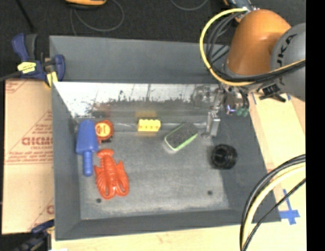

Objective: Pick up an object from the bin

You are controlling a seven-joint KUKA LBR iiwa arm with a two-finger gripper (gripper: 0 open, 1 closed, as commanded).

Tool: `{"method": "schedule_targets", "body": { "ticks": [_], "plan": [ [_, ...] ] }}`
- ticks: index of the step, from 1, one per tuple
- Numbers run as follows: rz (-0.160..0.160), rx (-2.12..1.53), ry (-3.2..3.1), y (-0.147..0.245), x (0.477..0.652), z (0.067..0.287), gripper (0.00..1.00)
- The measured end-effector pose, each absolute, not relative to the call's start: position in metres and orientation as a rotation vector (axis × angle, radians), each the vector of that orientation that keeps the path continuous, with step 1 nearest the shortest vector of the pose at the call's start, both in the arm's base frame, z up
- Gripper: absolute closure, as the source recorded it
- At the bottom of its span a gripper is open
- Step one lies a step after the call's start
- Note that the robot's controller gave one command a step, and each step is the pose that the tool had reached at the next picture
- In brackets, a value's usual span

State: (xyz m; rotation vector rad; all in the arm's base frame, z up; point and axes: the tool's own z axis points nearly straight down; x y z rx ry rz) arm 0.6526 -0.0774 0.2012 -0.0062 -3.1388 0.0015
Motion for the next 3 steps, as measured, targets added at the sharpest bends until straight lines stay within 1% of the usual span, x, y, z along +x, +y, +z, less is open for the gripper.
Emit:
{"method": "schedule_targets", "body": {
  "ticks": [1, 2, 3],
  "plan": [
    [0.003, -0.004, -3.147, -0.077, 0.654, 0.207, 0.0],
    [0.003, 0.253, -3.138, -0.074, 0.646, 0.161, 0.0],
    [0.0, 0.667, -3.069, -0.066, 0.634, 0.144, 0.0]
  ]
}}
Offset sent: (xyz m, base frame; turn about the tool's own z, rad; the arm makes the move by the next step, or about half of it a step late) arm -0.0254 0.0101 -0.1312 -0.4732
